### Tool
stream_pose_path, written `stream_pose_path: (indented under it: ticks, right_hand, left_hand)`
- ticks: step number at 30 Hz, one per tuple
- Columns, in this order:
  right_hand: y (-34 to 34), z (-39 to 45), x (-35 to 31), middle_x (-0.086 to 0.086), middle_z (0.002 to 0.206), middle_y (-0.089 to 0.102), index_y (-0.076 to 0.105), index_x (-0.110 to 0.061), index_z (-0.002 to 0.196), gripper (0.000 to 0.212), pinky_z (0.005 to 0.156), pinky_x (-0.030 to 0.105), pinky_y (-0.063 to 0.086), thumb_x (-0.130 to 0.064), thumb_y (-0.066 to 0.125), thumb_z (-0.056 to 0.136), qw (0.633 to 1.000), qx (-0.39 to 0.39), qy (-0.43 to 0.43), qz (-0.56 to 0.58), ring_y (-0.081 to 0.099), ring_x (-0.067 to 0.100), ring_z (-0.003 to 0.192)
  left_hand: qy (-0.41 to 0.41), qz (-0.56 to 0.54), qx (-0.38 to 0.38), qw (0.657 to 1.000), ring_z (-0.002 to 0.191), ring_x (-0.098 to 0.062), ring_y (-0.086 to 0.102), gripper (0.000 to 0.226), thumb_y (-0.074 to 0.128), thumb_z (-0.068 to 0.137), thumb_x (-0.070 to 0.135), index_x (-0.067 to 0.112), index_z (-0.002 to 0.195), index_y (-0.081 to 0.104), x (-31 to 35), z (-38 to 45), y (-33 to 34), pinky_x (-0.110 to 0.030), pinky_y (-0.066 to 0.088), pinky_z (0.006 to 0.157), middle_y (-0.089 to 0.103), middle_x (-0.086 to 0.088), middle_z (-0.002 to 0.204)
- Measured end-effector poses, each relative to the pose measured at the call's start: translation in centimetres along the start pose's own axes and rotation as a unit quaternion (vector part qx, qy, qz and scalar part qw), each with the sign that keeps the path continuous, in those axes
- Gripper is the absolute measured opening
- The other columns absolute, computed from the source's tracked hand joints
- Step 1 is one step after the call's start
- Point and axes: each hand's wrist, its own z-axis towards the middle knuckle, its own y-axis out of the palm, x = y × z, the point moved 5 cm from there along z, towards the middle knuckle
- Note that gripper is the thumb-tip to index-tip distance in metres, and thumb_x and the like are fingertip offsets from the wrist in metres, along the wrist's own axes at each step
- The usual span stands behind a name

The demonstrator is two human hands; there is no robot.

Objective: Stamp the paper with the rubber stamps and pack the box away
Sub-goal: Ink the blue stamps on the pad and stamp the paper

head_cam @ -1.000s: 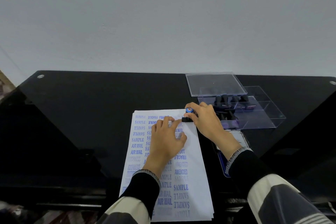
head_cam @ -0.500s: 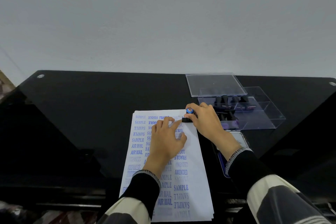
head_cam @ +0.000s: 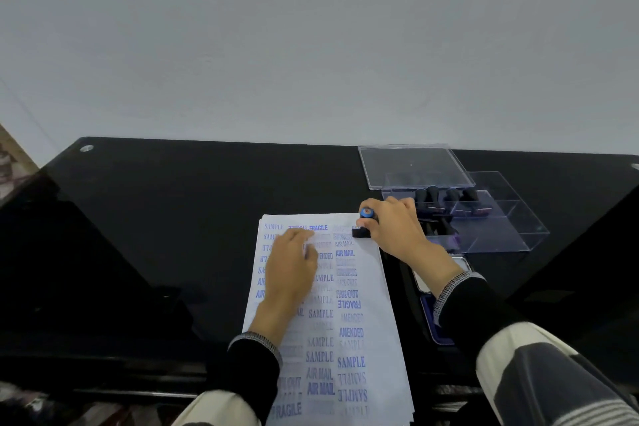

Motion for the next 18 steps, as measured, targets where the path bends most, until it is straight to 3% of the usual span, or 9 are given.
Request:
stream_pose_path:
  ticks: [3, 7, 11, 18]
  right_hand:
    - [0.0, 0.1, 0.1, -0.005, 0.082, 0.055, 0.059, -0.027, 0.101, 0.009, 0.084, 0.034, 0.018, -0.028, 0.054, 0.094, 1.0, -0.003, 0.014, 0.004, 0.045, 0.015, 0.091]
    - [0.1, -0.6, -0.2, -0.007, 0.084, 0.055, 0.058, -0.029, 0.102, 0.01, 0.083, 0.035, 0.015, -0.028, 0.052, 0.094, 1.0, 0.015, 0.018, -0.01, 0.045, 0.015, 0.095]
    - [0.0, -1.4, -0.5, -0.008, 0.084, 0.052, 0.057, -0.027, 0.108, 0.013, 0.081, 0.033, 0.013, -0.029, 0.051, 0.096, 0.998, 0.036, 0.015, -0.041, 0.046, 0.015, 0.094]
    - [0.1, -0.8, -0.3, -0.006, 0.087, 0.06, 0.058, -0.026, 0.104, 0.011, 0.085, 0.034, 0.016, -0.027, 0.052, 0.094, 0.999, 0.023, 0.018, -0.024, 0.048, 0.017, 0.092]
  left_hand:
    - [-0.043, 0.03, 0.046, 0.998, 0.125, -0.013, 0.046, 0.035, 0.052, 0.094, 0.019, 0.012, 0.128, 0.058, -2.3, 0.5, -2.0, -0.032, 0.029, 0.112, 0.054, 0.004, 0.132]
    - [-0.097, 0.07, 0.061, 0.991, 0.145, -0.019, 0.022, 0.05, 0.058, 0.093, 0.029, 0.009, 0.137, 0.049, -4.6, 0.8, -3.4, -0.039, 0.008, 0.119, 0.043, -0.002, 0.146]
    - [-0.102, 0.078, 0.051, 0.99, 0.147, -0.021, 0.015, 0.055, 0.056, 0.093, 0.038, 0.012, 0.14, 0.046, -5.3, 0.6, -3.3, -0.039, 0.007, 0.119, 0.037, -0.003, 0.15]
    - [-0.1, 0.085, 0.059, 0.99, 0.144, -0.018, 0.024, 0.056, 0.054, 0.093, 0.041, 0.014, 0.142, 0.043, -5.5, 0.3, -3.0, -0.038, 0.009, 0.119, 0.041, -0.001, 0.148]
